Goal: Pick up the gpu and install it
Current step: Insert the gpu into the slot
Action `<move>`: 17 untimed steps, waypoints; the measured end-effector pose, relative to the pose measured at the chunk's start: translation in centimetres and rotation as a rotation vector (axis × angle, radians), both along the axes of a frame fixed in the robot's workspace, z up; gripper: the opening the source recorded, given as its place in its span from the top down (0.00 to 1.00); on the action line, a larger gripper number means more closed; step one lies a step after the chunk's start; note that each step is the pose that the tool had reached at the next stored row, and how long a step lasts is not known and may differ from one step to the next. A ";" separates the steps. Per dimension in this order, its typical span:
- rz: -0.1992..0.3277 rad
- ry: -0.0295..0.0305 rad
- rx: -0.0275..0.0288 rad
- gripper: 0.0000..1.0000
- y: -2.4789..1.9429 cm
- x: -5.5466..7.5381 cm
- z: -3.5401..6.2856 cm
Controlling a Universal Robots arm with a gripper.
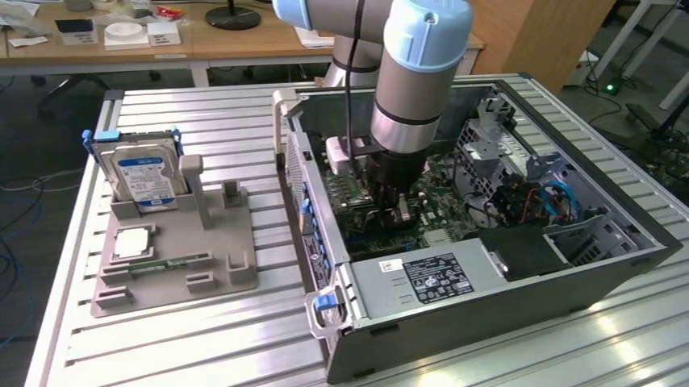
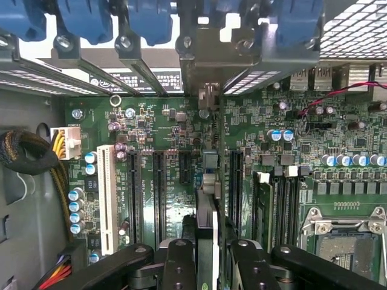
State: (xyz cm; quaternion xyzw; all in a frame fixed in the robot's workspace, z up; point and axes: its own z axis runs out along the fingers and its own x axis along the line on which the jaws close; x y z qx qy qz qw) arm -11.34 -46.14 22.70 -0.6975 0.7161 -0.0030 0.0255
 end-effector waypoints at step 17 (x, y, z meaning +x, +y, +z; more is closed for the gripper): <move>-0.001 -0.0031 0.0010 0.65 0.02 -0.1 0.68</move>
